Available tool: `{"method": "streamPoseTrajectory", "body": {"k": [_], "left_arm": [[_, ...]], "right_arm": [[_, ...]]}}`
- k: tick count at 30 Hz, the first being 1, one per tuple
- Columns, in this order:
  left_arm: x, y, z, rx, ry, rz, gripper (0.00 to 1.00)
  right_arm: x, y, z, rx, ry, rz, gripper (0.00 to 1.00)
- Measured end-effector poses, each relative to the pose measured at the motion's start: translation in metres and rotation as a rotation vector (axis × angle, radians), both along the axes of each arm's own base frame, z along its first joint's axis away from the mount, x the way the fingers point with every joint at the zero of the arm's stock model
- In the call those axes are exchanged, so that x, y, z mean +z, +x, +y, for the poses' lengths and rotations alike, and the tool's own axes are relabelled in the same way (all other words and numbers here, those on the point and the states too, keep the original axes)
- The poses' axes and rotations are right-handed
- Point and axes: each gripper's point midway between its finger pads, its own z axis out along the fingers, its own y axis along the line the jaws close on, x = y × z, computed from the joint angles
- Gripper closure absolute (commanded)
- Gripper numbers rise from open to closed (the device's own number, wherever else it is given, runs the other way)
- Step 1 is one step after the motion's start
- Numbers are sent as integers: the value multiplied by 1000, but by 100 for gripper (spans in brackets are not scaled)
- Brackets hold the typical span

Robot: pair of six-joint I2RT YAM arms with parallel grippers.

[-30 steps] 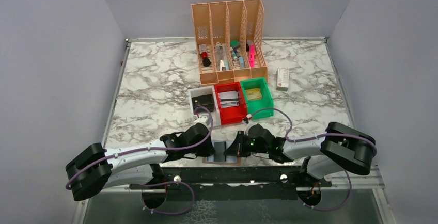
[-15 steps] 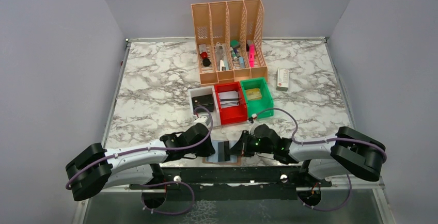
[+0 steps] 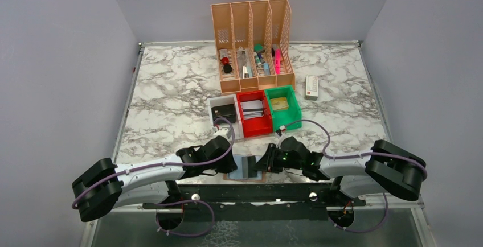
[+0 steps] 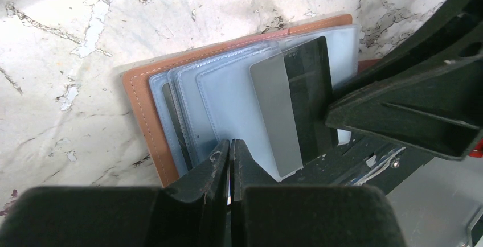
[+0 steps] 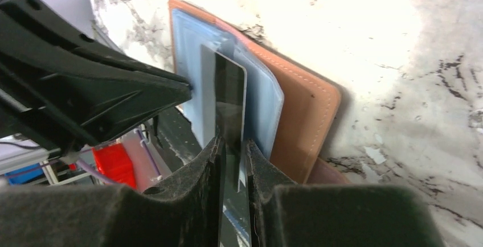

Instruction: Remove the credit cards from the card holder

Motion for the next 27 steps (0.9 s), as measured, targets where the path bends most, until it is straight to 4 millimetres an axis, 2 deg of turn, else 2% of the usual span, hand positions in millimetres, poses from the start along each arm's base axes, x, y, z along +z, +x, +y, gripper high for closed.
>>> {"method": "streamPoseTrajectory", "body": {"k": [4, 9, 19, 27], "left_arm": [[0, 0, 0, 0, 0, 0, 91], [0, 0, 0, 0, 0, 0, 91], [0, 0, 0, -4, 1, -3, 91], [1, -2, 5, -4, 0, -7, 91]], "right_arm": [[-10, 0, 2, 1, -24, 20, 75], [-12, 4, 8, -8, -12, 30, 75], [-8, 9, 13, -39, 28, 51, 95], [6, 12, 8, -62, 46, 17, 99]]}}
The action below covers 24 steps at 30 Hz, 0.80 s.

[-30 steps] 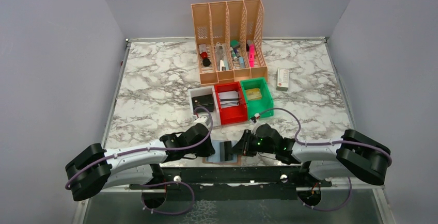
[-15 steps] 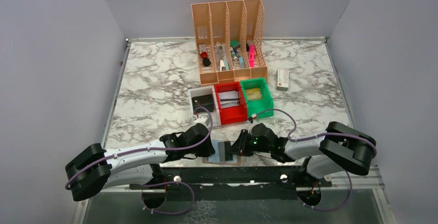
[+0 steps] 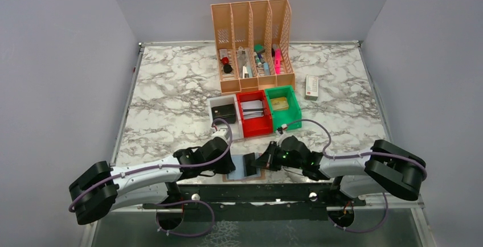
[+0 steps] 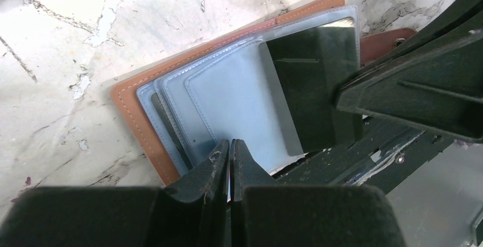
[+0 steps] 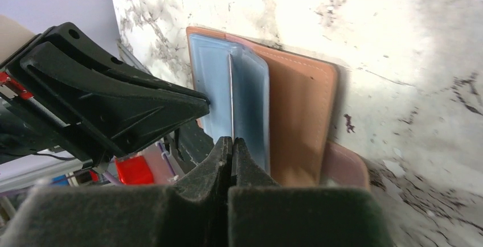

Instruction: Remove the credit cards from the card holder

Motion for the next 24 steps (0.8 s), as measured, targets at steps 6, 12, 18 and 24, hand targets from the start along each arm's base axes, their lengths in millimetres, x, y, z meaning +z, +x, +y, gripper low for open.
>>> {"method": "streamPoseTrajectory", "body": {"k": [6, 12, 18, 24], "left_arm": [[0, -2, 4, 2, 6, 1, 89], [1, -2, 6, 3, 9, 0, 77], [5, 0, 5, 3, 14, -10, 58], [23, 11, 6, 11, 61, -53, 39]], "right_arm": [[0, 1, -14, -39, -25, -15, 99], [8, 6, -25, -75, -49, -58, 99], [21, 12, -37, -107, -65, -128, 99], [37, 18, -44, -129, -52, -203, 99]]}}
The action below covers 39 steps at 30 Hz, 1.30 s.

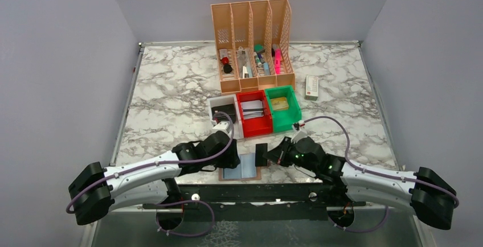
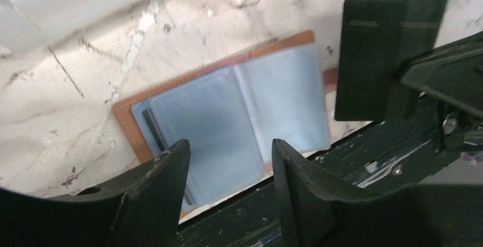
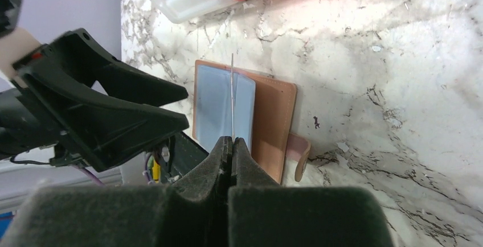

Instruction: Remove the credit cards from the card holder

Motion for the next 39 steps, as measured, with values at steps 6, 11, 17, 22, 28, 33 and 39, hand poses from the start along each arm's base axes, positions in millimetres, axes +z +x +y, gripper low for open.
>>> {"method": "streamPoseTrajectory", "body": {"k": [6, 11, 17, 22, 28, 33, 39], "left_arm": [[29, 22, -4, 23, 40, -85, 26], [41, 34, 5, 51, 103, -130, 18], [61, 61, 34, 141, 187, -195, 12], [78, 91, 83, 294, 229, -252, 9], [100, 98, 112, 374, 235, -343, 9], [104, 99, 119, 368, 264, -376, 9], [94, 99, 121, 355, 295, -367, 8]], "right_arm": [[6, 2, -2, 1, 3, -35, 99], [4, 1, -3, 1, -7, -31, 99], [3, 1, -4, 4, -12, -34, 99], [3, 1, -4, 5, -14, -34, 99], [2, 1, -4, 10, -20, -41, 99], [2, 1, -5, 26, -40, -65, 99], [16, 9, 4, 66, -77, -143, 99]]}}
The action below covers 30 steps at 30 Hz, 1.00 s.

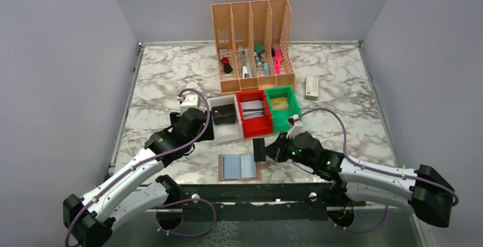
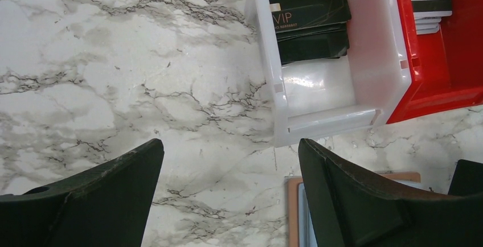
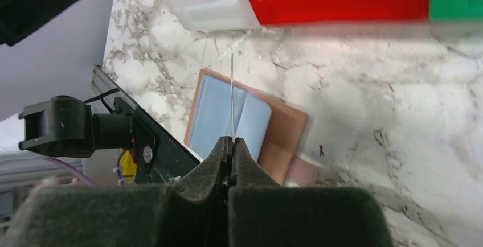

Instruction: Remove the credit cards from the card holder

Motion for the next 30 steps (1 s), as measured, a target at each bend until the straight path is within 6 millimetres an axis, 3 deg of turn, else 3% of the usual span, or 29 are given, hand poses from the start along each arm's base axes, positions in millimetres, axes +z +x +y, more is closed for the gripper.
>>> {"method": "streamPoseTrajectory", "body": {"k": [9, 20, 30], "left_arm": [[-4, 1, 0, -3, 16, 14, 3], [12, -1, 3, 4, -32, -49, 1], [11, -3, 5, 4, -35, -54, 1]], "right_arm": [[48, 26, 29, 90, -66, -210, 99], [107, 66, 53, 120, -192, -467, 99], [133, 102, 80, 156, -328, -629, 99]]}}
